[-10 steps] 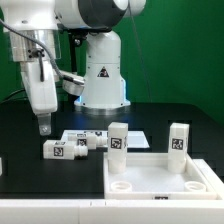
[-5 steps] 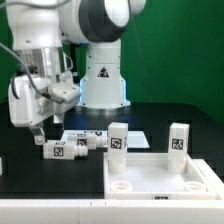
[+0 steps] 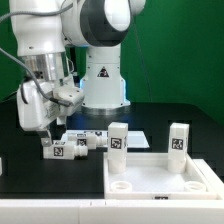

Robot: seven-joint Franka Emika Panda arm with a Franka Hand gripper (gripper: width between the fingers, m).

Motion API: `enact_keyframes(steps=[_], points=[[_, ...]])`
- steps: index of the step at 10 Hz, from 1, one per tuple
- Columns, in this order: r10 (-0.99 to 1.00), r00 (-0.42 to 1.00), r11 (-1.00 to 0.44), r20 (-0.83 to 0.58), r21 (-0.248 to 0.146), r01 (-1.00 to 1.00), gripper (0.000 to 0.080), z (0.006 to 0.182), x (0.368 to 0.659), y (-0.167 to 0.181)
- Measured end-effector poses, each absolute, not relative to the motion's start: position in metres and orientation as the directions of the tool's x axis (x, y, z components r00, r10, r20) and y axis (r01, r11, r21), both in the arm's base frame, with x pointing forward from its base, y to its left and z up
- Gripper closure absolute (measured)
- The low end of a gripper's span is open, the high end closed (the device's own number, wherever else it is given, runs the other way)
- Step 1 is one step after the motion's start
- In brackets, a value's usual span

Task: Assemble square table

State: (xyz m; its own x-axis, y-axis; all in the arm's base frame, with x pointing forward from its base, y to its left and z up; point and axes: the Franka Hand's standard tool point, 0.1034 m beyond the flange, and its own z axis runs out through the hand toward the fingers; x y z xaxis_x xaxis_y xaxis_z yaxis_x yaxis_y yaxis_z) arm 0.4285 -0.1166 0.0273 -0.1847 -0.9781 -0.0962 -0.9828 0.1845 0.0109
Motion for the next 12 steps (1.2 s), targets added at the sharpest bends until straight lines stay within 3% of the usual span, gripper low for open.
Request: enact_keyframes(steps=[2,5,7,8,11,12], points=[[-0.986,-0.156,0.155,-0.061,0.022,-0.988,0.0151,0.011,0.426,-0.115],[-0.989,-0.133,0.132,-0.058,0.028,-0.991,0.0163,0.007,0.426,-0.109],[-0.995,-0.078,0.076,-0.059,0.025,-0.997,0.0517,0.007,0.427,-0.11],[-0.998,0.003,-0.004,-0.07,0.017,-1.0,0.0517,0.011,0.434,-0.116],[-0.884,0.466,-0.465,-0.029,-0.03,-0.885,0.0529,0.022,0.441,-0.14],[-0.845,0.535,-0.535,0.006,-0.03,-0.844,0.0529,0.022,0.438,-0.139]])
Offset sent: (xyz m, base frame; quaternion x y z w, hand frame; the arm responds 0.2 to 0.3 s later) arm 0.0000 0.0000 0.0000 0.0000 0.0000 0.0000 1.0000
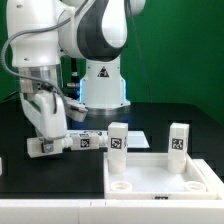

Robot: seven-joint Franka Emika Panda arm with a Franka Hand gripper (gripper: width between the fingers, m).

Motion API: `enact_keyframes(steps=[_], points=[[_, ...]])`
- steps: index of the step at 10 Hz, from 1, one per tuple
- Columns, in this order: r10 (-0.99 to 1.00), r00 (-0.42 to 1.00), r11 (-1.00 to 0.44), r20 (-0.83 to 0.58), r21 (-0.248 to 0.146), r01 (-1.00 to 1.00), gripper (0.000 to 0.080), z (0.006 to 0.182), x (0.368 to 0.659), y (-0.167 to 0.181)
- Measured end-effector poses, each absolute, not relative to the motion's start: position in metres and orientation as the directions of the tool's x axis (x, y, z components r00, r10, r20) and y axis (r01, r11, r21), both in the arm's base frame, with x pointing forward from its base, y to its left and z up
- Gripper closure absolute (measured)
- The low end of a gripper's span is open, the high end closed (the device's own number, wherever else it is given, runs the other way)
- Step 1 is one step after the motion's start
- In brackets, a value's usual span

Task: Assemble square table

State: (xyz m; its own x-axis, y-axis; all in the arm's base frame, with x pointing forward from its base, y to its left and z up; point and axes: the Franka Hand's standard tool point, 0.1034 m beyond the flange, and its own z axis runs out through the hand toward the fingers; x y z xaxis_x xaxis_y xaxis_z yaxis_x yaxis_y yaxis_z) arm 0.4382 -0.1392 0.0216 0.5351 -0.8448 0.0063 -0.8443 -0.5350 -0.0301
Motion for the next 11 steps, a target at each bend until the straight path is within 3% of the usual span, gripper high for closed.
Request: enact_keyframes(steps=[3,6,9,11], points=[[-0.737,0.676,-0.676,0.019,-0.019,-0.737,0.0529,0.02,0.434,-0.138],[-0.406,0.912,-0.913,0.055,0.011,-0.407,0.0529,0.022,0.444,-0.139],[-0.416,0.908,-0.909,0.051,0.012,-0.417,0.0502,0.02,0.44,-0.142],[-0.417,0.909,-0.909,0.019,-0.003,-0.417,0.0189,0.02,0.441,-0.139]])
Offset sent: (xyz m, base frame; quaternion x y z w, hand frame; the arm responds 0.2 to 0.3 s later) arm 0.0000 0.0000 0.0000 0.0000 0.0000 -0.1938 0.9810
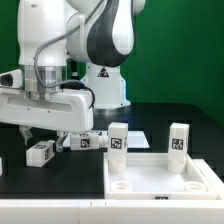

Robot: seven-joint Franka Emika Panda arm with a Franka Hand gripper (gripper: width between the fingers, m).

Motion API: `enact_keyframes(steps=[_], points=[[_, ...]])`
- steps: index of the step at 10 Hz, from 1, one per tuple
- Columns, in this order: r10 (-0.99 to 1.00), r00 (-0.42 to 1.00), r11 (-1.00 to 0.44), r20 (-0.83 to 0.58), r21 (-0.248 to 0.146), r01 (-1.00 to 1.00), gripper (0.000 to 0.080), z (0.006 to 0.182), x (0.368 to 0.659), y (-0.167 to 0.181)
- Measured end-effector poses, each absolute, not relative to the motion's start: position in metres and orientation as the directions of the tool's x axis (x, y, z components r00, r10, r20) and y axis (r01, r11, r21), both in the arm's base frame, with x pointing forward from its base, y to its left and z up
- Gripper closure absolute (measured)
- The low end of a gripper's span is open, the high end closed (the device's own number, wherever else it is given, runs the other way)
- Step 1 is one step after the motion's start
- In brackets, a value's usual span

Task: Assemble square table

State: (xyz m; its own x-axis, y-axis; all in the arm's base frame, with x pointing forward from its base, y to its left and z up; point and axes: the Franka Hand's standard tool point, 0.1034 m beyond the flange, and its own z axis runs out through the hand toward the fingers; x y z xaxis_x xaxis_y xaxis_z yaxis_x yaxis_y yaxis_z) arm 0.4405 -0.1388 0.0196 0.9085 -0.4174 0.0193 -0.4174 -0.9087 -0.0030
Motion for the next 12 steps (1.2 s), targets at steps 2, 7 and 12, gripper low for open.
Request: enact_keyframes(steps=[2,7,12], points=[[-0.406,0.913,-0.913,-0.049,-0.03,-0.407,0.0162,0.031,0.45,-0.135],[-0.383,0.795,-0.901,-0.47,0.002,-0.433,0.0151,0.052,0.469,-0.141],[-0.228,0.73,-0.934,-0.644,-0.068,-0.351,0.0151,0.049,0.486,-0.148]])
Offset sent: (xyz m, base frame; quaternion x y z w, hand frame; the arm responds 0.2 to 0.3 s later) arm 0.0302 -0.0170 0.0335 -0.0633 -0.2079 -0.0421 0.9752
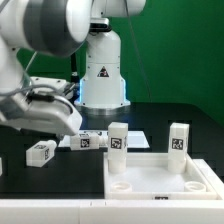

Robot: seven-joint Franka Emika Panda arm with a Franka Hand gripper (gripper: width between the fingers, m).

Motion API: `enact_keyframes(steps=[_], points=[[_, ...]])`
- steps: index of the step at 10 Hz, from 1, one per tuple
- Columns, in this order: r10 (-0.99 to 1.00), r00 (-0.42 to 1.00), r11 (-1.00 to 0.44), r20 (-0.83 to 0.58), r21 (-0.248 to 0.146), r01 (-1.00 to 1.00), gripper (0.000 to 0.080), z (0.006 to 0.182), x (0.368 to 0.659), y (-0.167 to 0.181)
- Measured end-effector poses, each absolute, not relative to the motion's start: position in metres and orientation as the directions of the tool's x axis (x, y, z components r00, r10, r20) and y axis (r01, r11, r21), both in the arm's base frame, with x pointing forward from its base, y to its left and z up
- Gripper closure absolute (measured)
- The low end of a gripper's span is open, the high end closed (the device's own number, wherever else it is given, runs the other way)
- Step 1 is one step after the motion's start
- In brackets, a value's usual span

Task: Assemble square table

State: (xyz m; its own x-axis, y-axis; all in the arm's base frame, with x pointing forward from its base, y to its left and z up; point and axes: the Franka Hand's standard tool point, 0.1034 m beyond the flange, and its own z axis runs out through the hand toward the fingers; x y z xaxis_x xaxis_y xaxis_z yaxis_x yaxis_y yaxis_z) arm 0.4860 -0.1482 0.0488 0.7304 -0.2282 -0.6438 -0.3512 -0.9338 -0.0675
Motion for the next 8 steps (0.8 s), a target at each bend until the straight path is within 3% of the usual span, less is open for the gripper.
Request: enact_keyframes(steps=[1,5,8], points=[[-0.199,0.754,-0.94,-0.626,-0.095,-0.327,0.0151,0.052,0.493,-0.15],[-0.197,0.728,-0.938,-0.657,-0.09,-0.335,0.0151,0.048,0.483,-0.151],[-0.174,0.636,-0.933,-0.752,-0.081,-0.35,0.0151,0.045,0.494,-0.157]])
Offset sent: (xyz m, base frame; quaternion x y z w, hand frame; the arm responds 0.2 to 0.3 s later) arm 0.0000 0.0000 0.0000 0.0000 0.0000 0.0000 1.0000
